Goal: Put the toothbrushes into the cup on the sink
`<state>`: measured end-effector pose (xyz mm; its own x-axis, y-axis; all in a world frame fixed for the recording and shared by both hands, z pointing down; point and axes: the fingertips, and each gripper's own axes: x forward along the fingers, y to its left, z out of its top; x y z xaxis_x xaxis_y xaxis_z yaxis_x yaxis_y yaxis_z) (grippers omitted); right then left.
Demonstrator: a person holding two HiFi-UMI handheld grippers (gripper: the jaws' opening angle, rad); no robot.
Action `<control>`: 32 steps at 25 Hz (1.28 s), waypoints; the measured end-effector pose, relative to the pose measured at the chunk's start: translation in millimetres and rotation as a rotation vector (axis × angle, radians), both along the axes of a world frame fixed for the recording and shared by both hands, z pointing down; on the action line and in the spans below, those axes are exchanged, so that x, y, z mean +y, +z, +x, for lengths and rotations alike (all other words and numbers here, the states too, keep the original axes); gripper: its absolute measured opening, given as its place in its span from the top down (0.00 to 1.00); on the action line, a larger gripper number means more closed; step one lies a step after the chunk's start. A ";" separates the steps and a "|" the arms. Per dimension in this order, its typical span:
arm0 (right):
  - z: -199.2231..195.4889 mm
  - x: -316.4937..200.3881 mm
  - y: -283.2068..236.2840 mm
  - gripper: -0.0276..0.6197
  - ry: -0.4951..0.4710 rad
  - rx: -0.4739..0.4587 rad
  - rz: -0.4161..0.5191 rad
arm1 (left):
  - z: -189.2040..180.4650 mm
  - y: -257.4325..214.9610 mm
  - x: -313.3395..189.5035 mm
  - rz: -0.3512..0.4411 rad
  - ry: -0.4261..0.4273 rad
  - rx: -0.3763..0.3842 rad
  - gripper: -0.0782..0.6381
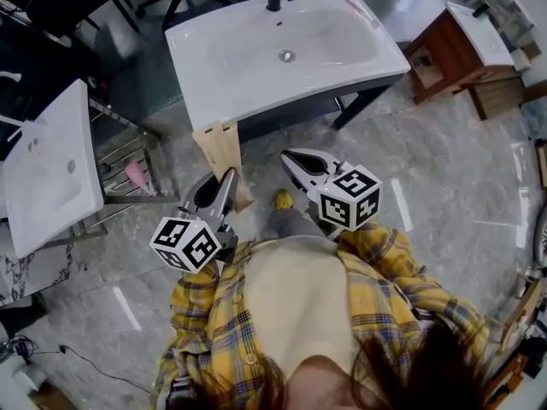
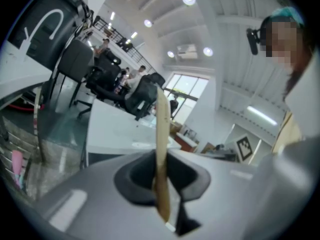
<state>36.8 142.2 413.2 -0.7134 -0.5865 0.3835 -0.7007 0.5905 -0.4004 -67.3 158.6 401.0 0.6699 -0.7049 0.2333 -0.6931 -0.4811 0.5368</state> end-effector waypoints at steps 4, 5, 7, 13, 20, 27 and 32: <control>4.8 -28.0 -5.2 0.93 -0.030 -0.007 0.010 | 8.2 -8.6 -28.7 0.008 -0.014 0.011 0.84; 6.0 -34.9 -6.4 0.93 -0.036 -0.010 0.011 | 9.8 -11.4 -35.8 0.013 -0.017 0.012 0.84; 8.7 -48.2 -8.5 0.93 -0.049 -0.013 0.013 | 12.9 -18.2 -50.2 0.024 -0.027 0.014 0.84; 22.1 -80.5 -9.2 0.93 -0.090 -0.022 0.009 | 27.9 -32.8 -89.9 0.045 -0.063 0.025 0.84; 36.5 -108.5 -15.1 0.93 -0.095 -0.061 0.026 | 39.3 -39.7 -114.7 0.049 -0.084 0.016 0.84; 31.4 -120.7 -17.8 0.93 -0.096 -0.076 0.030 | 34.9 -42.2 -128.9 0.041 -0.075 0.015 0.84; 29.2 -135.1 -22.4 0.93 -0.049 -0.078 0.040 | 30.0 -39.1 -146.4 0.036 -0.048 0.025 0.84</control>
